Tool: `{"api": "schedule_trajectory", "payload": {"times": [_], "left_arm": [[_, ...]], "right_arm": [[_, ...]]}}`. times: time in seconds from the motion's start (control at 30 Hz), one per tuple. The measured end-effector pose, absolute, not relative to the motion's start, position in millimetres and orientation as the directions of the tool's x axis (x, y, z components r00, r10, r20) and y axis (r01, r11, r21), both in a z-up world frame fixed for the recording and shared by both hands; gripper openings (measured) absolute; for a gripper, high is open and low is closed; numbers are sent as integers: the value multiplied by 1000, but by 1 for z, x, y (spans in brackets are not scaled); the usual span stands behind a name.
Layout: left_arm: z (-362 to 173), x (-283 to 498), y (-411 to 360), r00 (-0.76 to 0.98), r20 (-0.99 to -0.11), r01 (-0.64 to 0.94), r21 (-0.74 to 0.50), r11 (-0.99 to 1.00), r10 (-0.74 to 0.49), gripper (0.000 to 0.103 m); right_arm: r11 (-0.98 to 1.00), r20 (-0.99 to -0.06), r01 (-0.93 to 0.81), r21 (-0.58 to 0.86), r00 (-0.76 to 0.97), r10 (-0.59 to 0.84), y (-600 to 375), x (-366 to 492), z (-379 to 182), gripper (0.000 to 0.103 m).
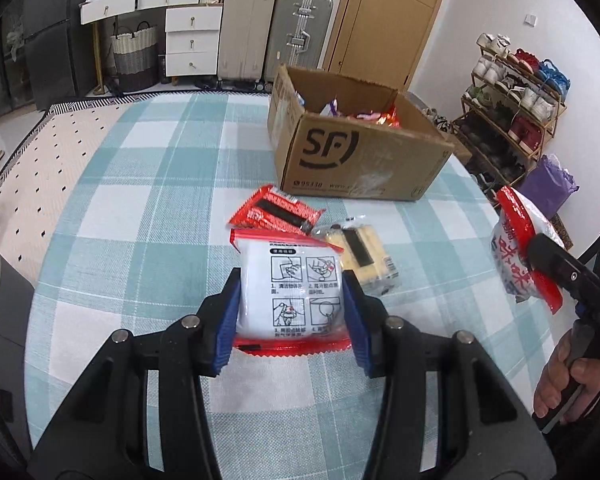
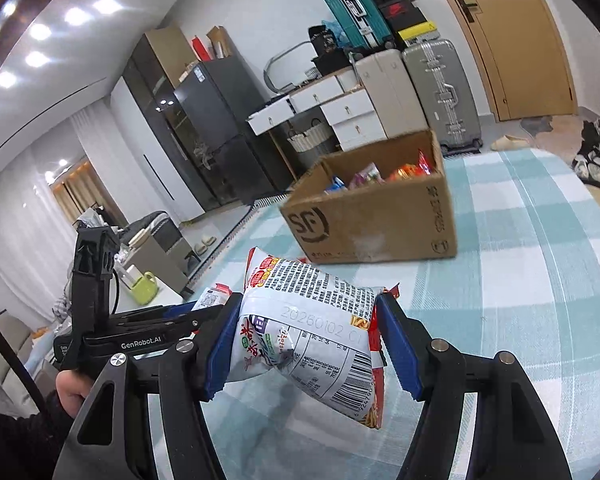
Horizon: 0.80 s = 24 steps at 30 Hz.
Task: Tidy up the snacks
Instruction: 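Lift both held bags and carry them over the cardboard box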
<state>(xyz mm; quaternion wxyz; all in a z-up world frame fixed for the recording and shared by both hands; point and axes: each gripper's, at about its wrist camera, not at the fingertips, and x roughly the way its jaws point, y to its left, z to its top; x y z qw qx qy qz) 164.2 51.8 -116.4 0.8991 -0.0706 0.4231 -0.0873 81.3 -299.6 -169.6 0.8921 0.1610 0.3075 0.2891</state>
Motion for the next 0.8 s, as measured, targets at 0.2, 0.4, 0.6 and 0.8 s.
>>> {"api": "schedule_trajectory", "payload": {"times": [0.2, 0.4, 0.6, 0.8], "left_arm": [[-76, 155, 56, 666, -705, 129, -215, 968, -245, 44], [-30, 149, 53, 719, -642, 178, -201, 963, -267, 44], [25, 148, 41, 773, -571, 236, -148, 961, -277, 44], [68, 160, 25, 822, -528, 216, -58, 975, -213, 45]], "right_arm": [[768, -427, -460, 445, 645, 634, -295, 75, -130, 67], [775, -396, -485, 405, 671, 627, -296, 69, -88, 67], [761, -375, -480, 437, 672, 639, -303, 88, -47, 67], [758, -369, -510, 406, 667, 647, -295, 114, -4, 67]]}}
